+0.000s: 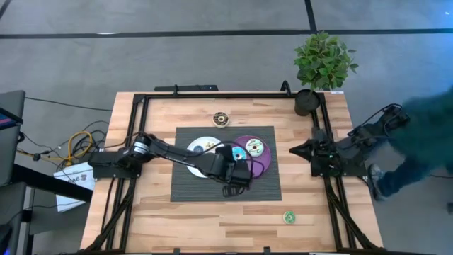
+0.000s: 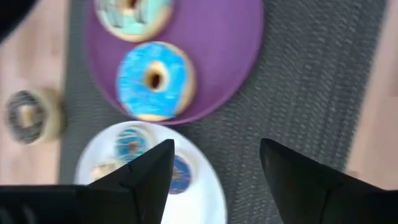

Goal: Pick & Place donuts
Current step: Put the small green donut on the white plate

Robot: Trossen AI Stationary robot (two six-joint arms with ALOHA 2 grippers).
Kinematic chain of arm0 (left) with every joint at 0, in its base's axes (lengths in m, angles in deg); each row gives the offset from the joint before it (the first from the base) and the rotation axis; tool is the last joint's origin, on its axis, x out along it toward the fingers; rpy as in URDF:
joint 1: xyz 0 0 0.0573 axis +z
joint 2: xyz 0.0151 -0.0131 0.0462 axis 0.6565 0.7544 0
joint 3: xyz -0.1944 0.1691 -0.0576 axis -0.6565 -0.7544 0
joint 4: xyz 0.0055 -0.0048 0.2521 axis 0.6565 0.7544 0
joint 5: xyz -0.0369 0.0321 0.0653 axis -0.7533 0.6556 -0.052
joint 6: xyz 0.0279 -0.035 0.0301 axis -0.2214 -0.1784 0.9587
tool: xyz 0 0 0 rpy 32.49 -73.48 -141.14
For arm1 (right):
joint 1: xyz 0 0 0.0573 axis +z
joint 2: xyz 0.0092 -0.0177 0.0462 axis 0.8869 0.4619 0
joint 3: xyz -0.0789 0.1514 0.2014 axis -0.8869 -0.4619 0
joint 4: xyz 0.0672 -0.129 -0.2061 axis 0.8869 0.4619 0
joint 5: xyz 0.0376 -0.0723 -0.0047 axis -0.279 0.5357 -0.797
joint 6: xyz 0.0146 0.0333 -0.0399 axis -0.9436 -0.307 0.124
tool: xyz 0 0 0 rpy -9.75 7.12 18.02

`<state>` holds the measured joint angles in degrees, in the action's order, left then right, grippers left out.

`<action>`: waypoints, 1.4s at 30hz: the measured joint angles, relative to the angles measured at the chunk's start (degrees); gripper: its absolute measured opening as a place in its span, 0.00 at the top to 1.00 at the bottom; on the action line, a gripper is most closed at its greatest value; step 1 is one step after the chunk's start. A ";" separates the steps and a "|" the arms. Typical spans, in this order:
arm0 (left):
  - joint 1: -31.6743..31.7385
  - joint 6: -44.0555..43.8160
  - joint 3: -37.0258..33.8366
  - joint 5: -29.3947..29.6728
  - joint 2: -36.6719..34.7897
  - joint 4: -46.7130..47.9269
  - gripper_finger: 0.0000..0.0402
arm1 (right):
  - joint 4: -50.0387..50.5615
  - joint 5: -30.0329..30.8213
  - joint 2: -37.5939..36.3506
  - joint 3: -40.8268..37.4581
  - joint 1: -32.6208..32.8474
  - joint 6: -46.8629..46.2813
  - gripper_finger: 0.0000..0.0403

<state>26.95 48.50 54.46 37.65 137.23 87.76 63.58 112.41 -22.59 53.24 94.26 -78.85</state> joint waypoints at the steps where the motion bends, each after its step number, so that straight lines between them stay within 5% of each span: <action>1: -0.10 0.56 -2.15 -1.00 -0.89 -2.03 0.43 | -0.97 -0.01 0.74 -0.01 0.00 0.01 1.00; 11: 0.47 1.50 -39.50 -5.45 -25.37 -31.30 0.47 | -9.32 0.57 8.28 0.61 -2.77 -0.13 1.00; 20: 4.64 5.38 -69.12 -14.98 -53.09 -55.11 0.47 | -4.50 -5.26 28.74 14.69 -8.20 -2.84 1.00; 31: 5.87 7.02 -79.24 -14.88 -80.95 -49.08 0.47 | 29.38 -25.06 57.20 40.93 -8.94 -23.00 1.00; 36: 5.87 6.66 -79.25 -14.71 -89.46 -42.60 0.47 | 34.00 -36.35 65.85 45.48 -8.24 -29.22 1.00; 42: 5.87 5.18 -79.25 -14.55 -94.78 -39.72 0.47 | 33.79 -40.32 71.71 45.66 -5.23 -37.74 0.98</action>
<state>32.82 53.67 -24.79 23.11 42.45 48.04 97.37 72.09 49.12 98.89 89.03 -116.59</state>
